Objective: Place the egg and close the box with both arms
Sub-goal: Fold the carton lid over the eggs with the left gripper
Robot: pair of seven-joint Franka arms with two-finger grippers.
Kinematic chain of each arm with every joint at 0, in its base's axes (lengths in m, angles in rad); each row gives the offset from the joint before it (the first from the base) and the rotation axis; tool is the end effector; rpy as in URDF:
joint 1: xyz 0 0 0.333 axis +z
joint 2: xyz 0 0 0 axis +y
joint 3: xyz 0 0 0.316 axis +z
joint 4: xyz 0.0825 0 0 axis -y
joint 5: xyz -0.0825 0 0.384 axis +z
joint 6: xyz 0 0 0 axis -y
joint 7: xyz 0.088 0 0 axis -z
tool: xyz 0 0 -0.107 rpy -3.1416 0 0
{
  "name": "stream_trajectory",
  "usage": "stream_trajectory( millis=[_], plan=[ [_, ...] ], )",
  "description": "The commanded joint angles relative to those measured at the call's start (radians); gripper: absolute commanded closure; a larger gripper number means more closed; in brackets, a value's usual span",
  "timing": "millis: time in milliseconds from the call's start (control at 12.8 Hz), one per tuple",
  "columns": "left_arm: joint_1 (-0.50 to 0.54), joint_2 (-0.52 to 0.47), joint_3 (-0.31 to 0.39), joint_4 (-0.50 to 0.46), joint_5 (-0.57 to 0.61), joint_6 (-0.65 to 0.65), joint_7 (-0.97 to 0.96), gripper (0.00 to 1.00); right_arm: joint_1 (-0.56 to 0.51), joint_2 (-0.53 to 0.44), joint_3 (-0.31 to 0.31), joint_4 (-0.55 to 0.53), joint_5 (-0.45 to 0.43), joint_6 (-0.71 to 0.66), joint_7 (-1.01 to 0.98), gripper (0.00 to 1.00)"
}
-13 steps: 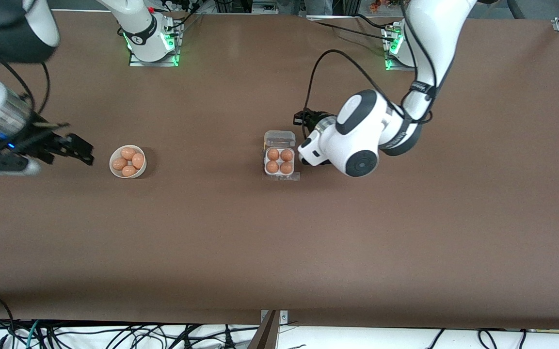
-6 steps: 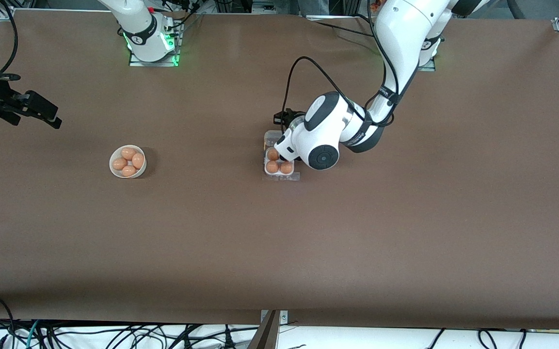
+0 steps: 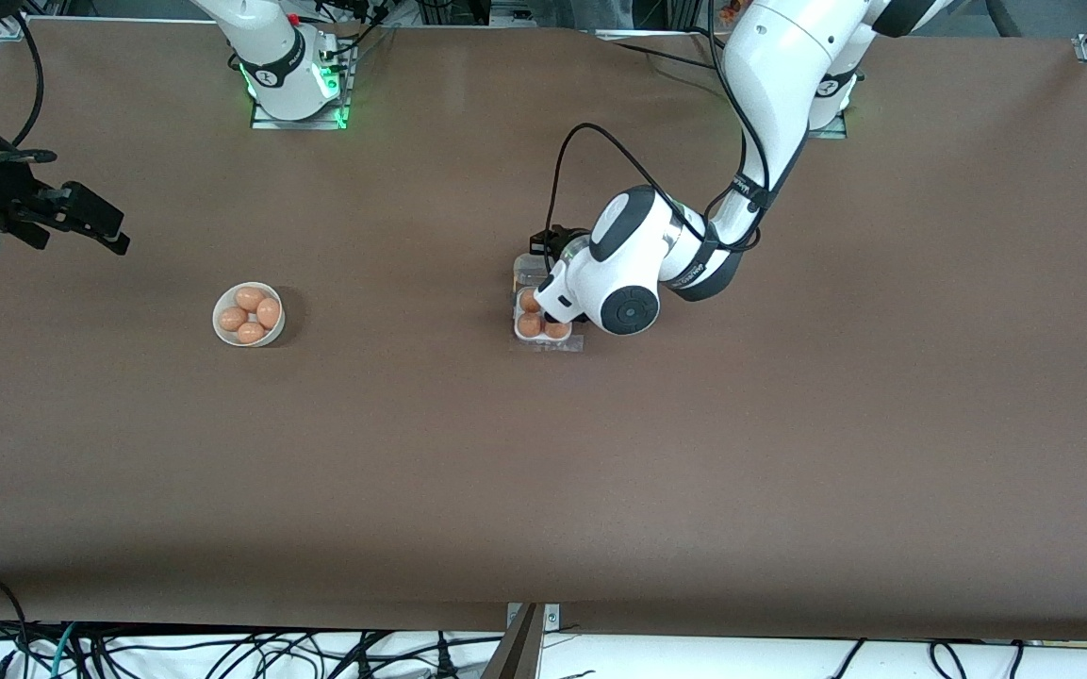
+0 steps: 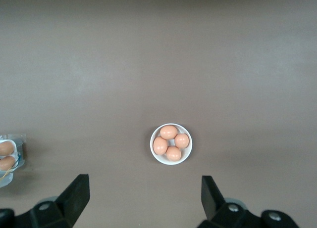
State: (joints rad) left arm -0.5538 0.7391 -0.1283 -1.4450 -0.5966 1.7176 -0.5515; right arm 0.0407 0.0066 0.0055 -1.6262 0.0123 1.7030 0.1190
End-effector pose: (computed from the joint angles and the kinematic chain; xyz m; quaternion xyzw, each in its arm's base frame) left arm 0.5018 -0.4561 0.2430 0.9215 0.0541 -0.3612 0.1321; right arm 0.5676 0.0274 0.6064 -0.9987 0.0370 -0.0345 0.0090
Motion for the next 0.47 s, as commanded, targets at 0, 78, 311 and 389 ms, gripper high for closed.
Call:
stream_trajectory(
  millis=[0,78,311,389],
  plan=[
    [-0.003,0.011,0.018,0.018,-0.006,0.039,-0.013,0.99,-0.013,0.003,0.017,-0.011,-0.017,0.030,-0.004,0.00],
    [-0.003,0.011,0.039,0.023,-0.006,0.040,-0.013,1.00,-0.013,0.003,0.017,-0.011,-0.017,0.030,-0.004,0.00],
    [0.000,0.005,0.096,0.058,-0.005,0.039,-0.016,0.99,-0.013,0.004,0.017,-0.011,-0.015,0.030,-0.004,0.00],
    [0.002,-0.001,0.123,0.067,-0.003,0.028,-0.022,0.98,-0.013,0.004,0.017,-0.011,-0.015,0.030,-0.004,0.00]
  ],
)
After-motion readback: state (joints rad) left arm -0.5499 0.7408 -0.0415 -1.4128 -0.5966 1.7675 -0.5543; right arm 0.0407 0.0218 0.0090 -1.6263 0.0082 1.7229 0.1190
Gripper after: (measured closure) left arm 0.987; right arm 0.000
